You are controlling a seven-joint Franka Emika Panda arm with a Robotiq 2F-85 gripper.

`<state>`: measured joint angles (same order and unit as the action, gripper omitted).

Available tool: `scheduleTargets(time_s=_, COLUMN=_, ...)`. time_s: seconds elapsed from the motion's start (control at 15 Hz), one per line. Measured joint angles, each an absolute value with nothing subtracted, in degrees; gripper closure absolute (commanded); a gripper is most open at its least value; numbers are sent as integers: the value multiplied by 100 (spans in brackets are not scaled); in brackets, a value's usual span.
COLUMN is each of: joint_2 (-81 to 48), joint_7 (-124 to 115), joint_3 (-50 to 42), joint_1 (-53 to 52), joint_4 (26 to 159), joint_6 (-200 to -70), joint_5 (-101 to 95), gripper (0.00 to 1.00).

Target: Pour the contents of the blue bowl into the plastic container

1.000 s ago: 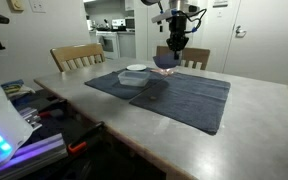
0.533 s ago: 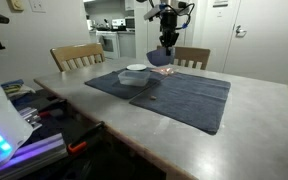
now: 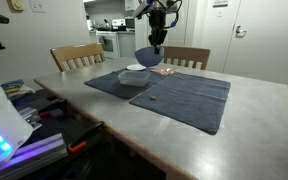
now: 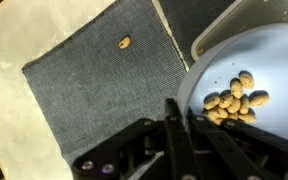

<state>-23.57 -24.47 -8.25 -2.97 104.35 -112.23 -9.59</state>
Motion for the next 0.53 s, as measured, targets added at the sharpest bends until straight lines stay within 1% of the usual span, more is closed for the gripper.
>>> scheduleTargets(time_s=0.53, joint_2=-2274, joint_7=-3011, joint_3=-780, joint_1=-417, joint_4=10909, joint_6=-11223, joint_5=-1044, gripper=99)
